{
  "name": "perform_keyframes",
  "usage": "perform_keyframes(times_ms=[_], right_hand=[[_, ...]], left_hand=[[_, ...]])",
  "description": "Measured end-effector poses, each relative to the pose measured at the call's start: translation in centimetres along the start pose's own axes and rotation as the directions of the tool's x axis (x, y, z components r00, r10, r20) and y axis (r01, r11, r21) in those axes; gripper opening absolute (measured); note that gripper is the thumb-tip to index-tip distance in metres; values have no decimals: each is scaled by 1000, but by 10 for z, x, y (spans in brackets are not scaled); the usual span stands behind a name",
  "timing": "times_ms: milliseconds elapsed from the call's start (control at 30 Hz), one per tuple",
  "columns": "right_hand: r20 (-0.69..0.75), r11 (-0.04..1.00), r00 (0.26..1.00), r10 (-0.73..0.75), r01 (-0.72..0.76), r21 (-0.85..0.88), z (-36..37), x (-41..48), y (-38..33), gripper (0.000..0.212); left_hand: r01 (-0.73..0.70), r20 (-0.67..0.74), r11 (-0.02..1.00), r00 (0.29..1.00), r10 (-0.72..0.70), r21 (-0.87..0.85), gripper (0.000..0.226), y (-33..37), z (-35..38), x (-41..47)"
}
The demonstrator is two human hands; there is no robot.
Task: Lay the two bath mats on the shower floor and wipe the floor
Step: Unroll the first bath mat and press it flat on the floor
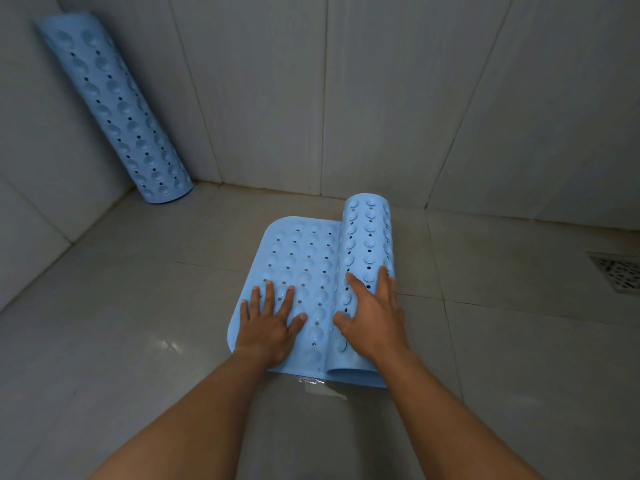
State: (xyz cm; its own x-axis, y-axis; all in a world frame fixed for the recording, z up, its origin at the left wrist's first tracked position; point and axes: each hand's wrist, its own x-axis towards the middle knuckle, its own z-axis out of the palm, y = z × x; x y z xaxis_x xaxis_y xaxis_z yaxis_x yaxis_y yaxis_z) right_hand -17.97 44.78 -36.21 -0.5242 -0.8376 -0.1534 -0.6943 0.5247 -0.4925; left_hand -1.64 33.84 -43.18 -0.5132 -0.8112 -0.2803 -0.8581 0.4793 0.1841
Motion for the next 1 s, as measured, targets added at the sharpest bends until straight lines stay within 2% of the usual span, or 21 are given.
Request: perform_keyframes(times_ms=[200,333,767,867,1000], right_hand=[[-38,997,998,42,-39,70,-3,-11,13,77],[-5,997,998,56,-56,53,-9,-10,12,79],[15,993,995,102,-101,-60,-10,-11,11,78],[-14,979,992,127,-127,-161,-5,-14,13,74],[-41,986,994,100,-104,-130,-9,-19,27,66]], left_hand=[[-22,-13,999,1000,22,27,86,-2,1,4],[-6,-5,1000,1000,6,25,69,1,1,2],[18,2,1000,1000,-18,15,69,8,3,-6],[16,-41,999,999,-15,27,67,23,4,-7],[-12,-119,1000,993,10,-18,62,48,13,-13]])
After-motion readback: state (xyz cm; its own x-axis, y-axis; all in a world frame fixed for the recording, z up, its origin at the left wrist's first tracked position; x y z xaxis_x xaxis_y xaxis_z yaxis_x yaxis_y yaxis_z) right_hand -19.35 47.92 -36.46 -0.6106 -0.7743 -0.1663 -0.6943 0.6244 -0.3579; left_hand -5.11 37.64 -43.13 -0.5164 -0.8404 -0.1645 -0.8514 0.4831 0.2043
